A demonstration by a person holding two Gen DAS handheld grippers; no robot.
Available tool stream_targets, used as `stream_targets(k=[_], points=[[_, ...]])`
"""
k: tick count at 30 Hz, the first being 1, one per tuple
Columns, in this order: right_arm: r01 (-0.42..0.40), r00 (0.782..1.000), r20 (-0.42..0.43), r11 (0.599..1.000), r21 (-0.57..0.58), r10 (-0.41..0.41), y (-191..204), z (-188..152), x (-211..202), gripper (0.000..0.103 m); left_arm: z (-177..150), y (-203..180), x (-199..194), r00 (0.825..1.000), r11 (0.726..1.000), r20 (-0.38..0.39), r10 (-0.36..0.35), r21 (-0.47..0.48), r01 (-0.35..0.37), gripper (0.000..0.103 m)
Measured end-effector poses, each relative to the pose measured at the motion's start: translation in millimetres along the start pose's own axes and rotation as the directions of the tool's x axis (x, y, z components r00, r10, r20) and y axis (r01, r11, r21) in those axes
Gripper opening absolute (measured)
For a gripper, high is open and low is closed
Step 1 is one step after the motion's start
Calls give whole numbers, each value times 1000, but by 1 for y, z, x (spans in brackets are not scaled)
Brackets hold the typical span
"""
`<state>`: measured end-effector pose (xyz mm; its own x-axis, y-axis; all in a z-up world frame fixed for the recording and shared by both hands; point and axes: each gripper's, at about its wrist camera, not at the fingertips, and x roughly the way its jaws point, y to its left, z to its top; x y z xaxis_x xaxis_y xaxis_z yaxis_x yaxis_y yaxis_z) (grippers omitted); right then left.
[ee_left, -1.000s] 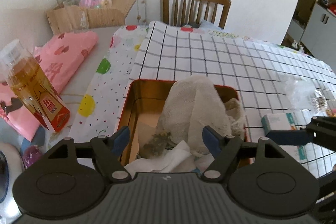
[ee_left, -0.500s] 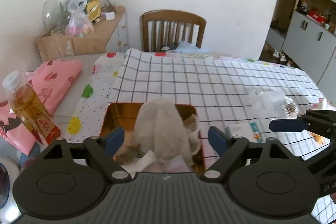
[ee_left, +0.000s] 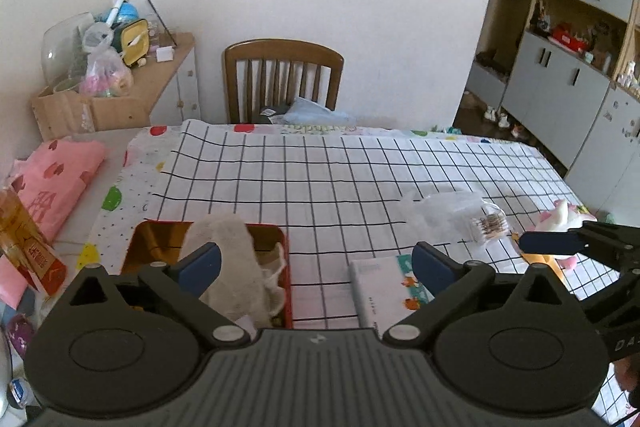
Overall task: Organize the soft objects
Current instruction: 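Move both open tools back toward the cotton swab pack and plastic bag, then grasp the cotton swab pack with the right tool while the left tool grasps the clear plastic bag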
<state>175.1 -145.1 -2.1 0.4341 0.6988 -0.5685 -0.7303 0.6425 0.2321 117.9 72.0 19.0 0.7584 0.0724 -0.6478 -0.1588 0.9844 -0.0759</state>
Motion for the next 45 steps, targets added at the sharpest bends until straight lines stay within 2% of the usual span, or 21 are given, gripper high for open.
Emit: stream_targets(k=[9, 14, 21, 26, 31, 39, 45], points=[[99, 995, 32, 995, 10, -99, -41, -14, -29, 95, 7, -42, 20, 995, 995, 42, -89, 52, 87, 102], [185, 981, 51, 983, -2, -185, -65, -18, -37, 99, 11, -69, 44, 992, 990, 10, -125, 68, 124, 102], [256, 966, 34, 967, 9, -256, -105, -22, -33, 100, 20, -101, 82, 993, 989, -31, -115, 94, 117, 102], [284, 959, 15, 959, 9, -284, -132, -23, -21, 100, 21, -111, 111, 995, 989, -21, -99, 109, 101, 102], [288, 957, -20, 958, -4, -288, -149, -23, 6, 100, 16, -118, 142, 992, 986, -51, -117, 111, 122, 102], [290, 955, -70, 957, -2, -289, -171, -26, 44, 100, 15, -119, 188, 996, 994, -86, -31, 104, 40, 102], [305, 949, -91, 952, 4, -303, -187, -28, 67, 99, 13, -129, 218, 988, 984, -143, -59, 157, 82, 102]])
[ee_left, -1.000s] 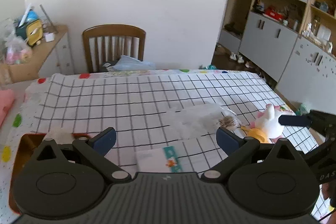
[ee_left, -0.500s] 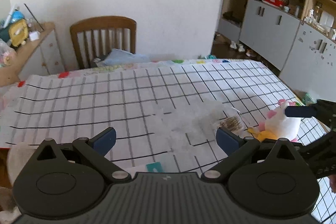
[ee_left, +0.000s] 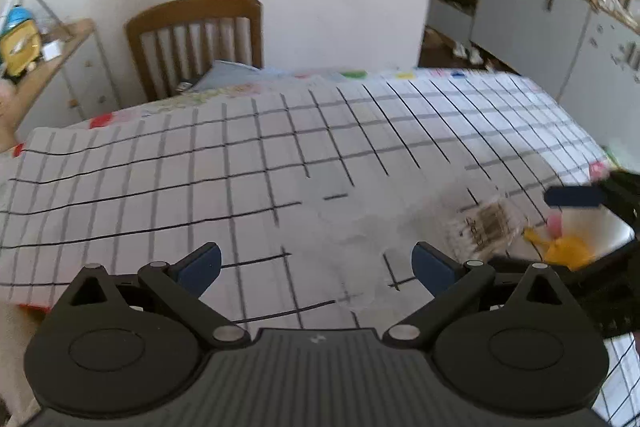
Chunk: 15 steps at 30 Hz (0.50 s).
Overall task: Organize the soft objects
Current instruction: 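Grasp the cotton swab pack with the right tool while the left tool grasps the clear plastic bag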
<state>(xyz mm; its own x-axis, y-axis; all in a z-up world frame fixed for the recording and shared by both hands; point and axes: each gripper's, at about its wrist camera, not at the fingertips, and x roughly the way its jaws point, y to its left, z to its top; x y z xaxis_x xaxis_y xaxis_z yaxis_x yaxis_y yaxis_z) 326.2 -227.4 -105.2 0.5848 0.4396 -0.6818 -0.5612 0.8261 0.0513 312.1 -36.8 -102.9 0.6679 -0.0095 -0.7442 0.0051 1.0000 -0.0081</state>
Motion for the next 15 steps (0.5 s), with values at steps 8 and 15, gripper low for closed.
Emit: stream_targets(k=[8, 15], points=[[-14, 999, -36, 999, -36, 13, -3, 0, 22, 99, 1, -7, 28, 999, 999, -48, -13, 36, 15, 102], [17, 999, -41, 1000, -2, -17, -11, -2, 35, 99, 4, -5, 50, 996, 999, -91, 23, 41, -19, 101]])
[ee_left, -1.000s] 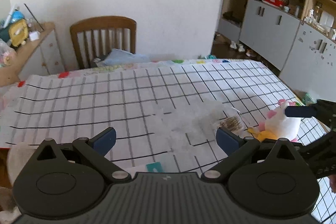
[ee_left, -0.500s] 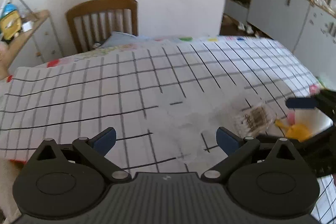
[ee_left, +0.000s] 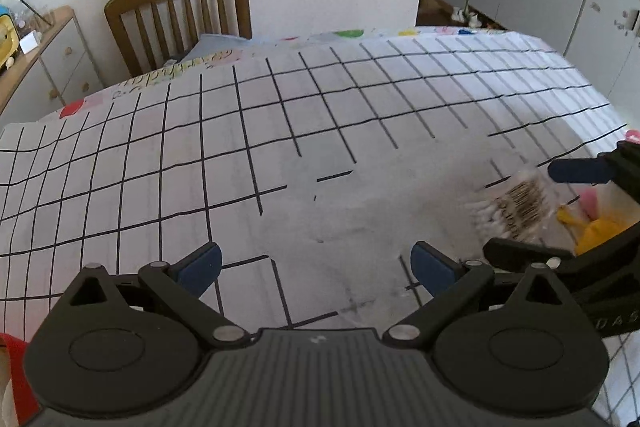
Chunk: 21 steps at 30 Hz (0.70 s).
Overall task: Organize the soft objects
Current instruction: 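Grasp the cotton swab pack with the right tool while the left tool grasps the clear plastic bag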
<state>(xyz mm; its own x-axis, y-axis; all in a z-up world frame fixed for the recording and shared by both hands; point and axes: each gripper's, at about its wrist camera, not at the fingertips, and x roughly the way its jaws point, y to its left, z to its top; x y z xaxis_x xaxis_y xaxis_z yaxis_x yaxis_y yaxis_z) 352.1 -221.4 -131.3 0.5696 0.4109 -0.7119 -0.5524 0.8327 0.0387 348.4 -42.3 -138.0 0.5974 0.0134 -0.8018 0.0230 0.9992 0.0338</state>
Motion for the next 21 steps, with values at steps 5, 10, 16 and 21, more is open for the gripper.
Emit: stream_targets(k=[5, 10, 16, 21], points=[[-23, 1000, -10, 1000, 1, 23, 2, 0, 6, 94, 0, 1, 7, 1000, 1000, -8, -4, -7, 4, 90], [-8, 1000, -5, 1000, -4, 8, 4, 0, 8, 86, -1, 7, 12, 999, 999, -19, -26, -29, 26, 55], [13, 1000, 0, 1000, 4, -13, 1, -1, 7, 71, -1, 15, 10, 999, 998, 2, -35, -48, 35, 33], [15, 1000, 11, 1000, 18, -16, 1, -4, 1, 69, 0, 18, 4, 999, 998, 31, -28, -61, 29, 23]])
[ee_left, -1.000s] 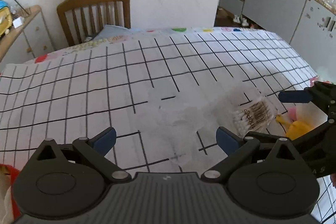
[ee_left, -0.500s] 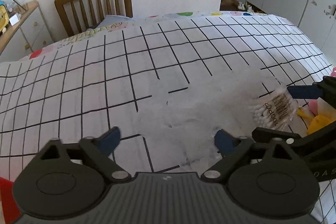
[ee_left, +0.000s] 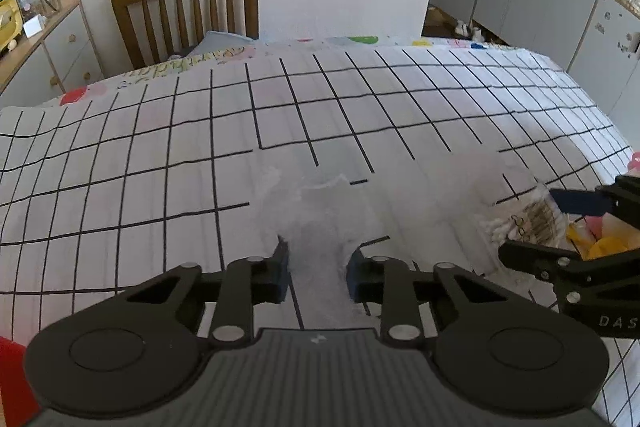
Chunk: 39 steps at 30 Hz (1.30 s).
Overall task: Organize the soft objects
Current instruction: 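Grasp the cotton swab pack with the right tool while the left tool grasps the clear plastic bag, then carry the swab pack and plastic bag with both tools over the tin box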
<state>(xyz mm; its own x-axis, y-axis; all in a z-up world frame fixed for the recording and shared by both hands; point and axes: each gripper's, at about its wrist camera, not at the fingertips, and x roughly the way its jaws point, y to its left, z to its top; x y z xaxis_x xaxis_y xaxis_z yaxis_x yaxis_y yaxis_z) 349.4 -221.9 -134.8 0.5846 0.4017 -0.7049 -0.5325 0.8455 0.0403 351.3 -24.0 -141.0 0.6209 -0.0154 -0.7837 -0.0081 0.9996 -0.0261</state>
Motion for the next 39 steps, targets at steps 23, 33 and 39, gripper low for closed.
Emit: stream_targets(k=[23, 33, 39], points=[[-8, 991, 134, 1000, -27, 12, 22, 17, -80, 69, -6, 18, -83, 993, 999, 112, -36, -37, 40, 17], [-83, 978, 184, 994, -72, 95, 62, 31, -125, 69, -22, 34, -140, 990, 998, 136, -28, -54, 36, 17], [-137, 967, 200, 985, -109, 157, 96, 38, -144, 69, -36, 48, -176, 988, 998, 155, -7, -66, 18, 17]])
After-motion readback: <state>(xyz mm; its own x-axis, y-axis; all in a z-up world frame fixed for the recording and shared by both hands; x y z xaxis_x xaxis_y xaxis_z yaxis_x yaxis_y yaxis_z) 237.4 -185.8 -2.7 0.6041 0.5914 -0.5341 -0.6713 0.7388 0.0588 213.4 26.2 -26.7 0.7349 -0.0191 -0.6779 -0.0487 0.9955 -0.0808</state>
